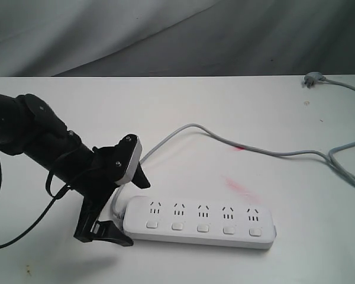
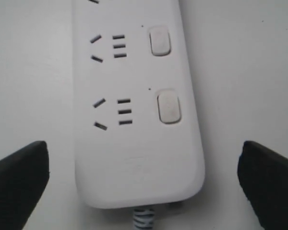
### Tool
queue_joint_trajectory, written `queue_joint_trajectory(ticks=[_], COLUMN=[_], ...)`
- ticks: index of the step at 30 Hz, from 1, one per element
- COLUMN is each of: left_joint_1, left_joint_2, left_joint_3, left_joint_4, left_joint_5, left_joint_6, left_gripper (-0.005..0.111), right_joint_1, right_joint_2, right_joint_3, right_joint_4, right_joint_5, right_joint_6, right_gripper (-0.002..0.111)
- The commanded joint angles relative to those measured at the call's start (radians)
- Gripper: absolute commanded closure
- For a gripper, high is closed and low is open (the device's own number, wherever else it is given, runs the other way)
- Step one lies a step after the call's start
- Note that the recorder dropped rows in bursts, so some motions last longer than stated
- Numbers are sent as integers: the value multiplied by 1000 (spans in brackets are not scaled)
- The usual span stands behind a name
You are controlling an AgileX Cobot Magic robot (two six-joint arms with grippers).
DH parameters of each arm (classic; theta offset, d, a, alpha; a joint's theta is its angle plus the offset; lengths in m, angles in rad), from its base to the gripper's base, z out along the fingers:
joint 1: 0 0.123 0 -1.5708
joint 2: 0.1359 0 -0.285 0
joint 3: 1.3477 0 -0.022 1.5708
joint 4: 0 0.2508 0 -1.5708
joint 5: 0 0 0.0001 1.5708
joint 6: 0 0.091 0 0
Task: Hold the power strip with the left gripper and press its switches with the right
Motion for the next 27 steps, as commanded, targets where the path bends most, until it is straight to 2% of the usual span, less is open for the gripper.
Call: queue_joint_trajectory(ticks=[1,18,20,23,27], left_joint_1=[-5,-5,-5,-5,-5], left_joint_2=[23,49,49,49,49], left_joint_3=[-5,-5,-5,-5,-5], left_joint_4=[-14,-22,-22,-22,-22], left_joint_5=[10,-4,-24,-55,-65], left_joint_6=[6,6,6,6,6], left_gripper=[6,14,27,61,96], right_joint_1=[5,5,5,5,5], right_joint_2=[-6,-6,-6,-6,-6], right_joint_3=[2,2,2,2,2], right_joint_4=[-3,-3,-3,-3,-3], right_joint_5=[-7,-7,-7,-7,-7], right_joint_6=[1,1,1,1,1], right_gripper=[106,106,106,106,106])
